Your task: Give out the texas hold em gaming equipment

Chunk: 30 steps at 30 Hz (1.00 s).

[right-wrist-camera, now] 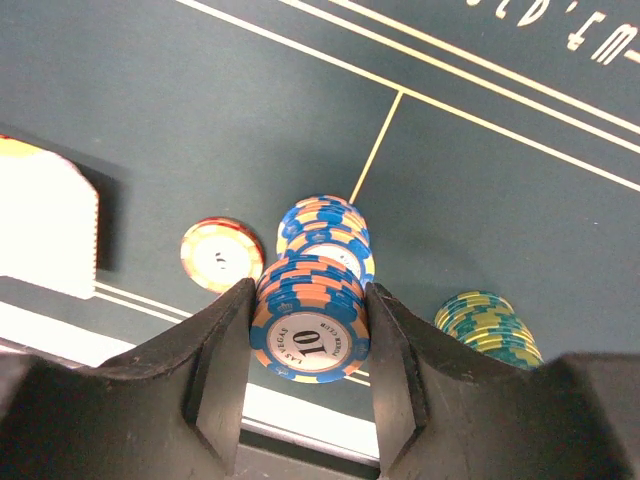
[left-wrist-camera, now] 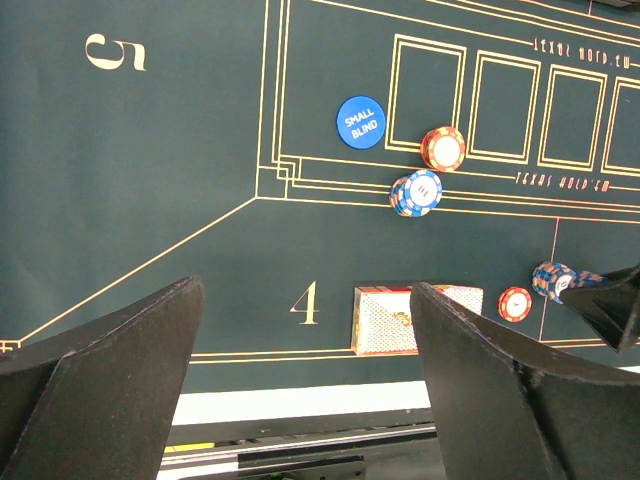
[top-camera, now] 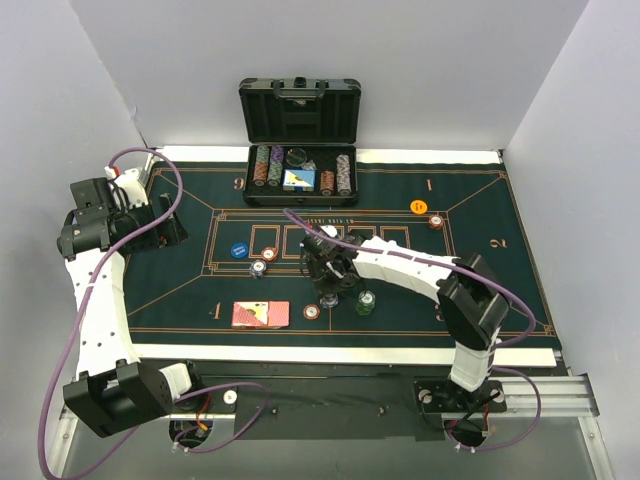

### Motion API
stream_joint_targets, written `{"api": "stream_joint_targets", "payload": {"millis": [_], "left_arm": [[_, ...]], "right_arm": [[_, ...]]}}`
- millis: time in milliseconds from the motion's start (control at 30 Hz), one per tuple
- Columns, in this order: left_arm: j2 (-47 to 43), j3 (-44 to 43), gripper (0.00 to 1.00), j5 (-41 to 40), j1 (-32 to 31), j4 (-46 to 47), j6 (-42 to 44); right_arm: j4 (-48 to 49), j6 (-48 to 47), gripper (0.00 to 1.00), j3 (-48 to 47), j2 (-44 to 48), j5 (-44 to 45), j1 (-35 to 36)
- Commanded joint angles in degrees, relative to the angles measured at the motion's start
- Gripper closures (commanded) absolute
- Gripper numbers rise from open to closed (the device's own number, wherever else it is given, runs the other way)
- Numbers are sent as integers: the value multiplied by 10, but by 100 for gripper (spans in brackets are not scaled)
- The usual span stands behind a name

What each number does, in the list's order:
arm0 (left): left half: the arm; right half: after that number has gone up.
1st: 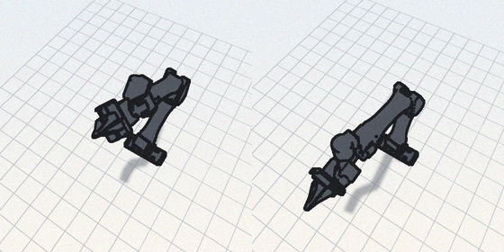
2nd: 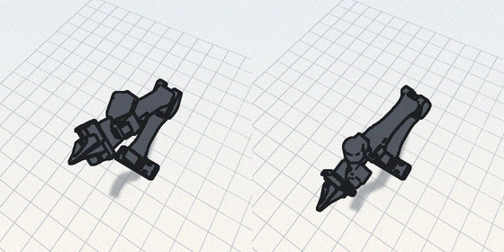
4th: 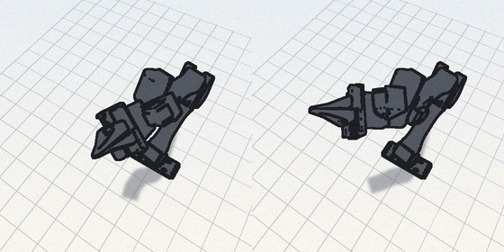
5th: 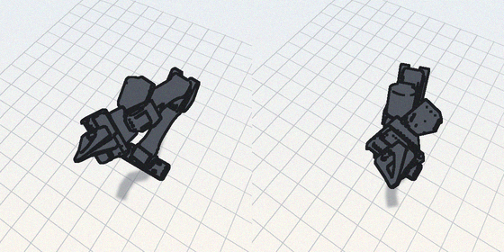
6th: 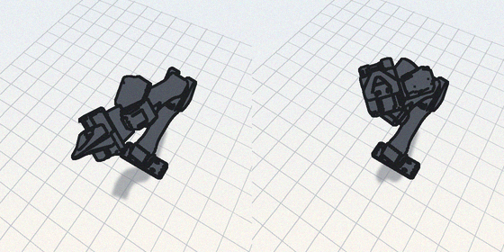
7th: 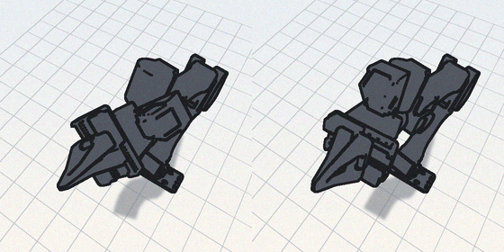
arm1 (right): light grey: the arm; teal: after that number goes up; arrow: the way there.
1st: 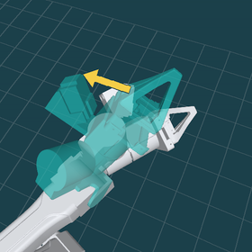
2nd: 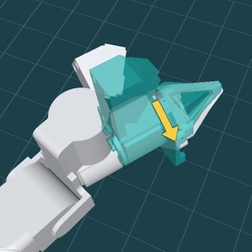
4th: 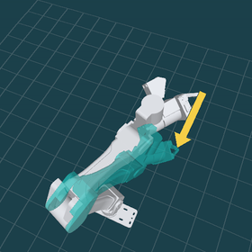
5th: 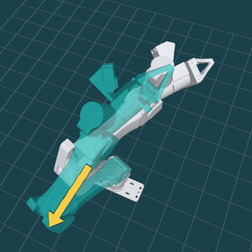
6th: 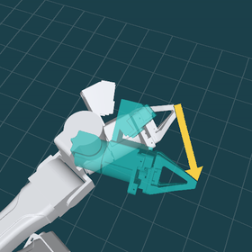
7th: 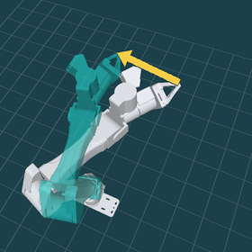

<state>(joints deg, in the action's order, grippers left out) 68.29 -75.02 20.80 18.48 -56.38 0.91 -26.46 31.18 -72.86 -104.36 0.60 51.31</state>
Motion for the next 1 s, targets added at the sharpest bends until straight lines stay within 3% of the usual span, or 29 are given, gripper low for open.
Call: {"api": "stream_joint_targets", "payload": {"millis": [0,167,567,967], "left_arm": [[-12,-20,4,0,3,7,7],[-12,-21,4,-1,4,6,10],[10,-26,4,0,3,12,17],[46,-36,4,10,4,23,24]], "right_arm": [[-38,-5,66,-47,54,-1,-13],[-52,-9,66,-79,63,-20,-61],[-62,-2,69,-179,-23,-8,-315],[-85,15,69,-336,-202,67,-403]]}}
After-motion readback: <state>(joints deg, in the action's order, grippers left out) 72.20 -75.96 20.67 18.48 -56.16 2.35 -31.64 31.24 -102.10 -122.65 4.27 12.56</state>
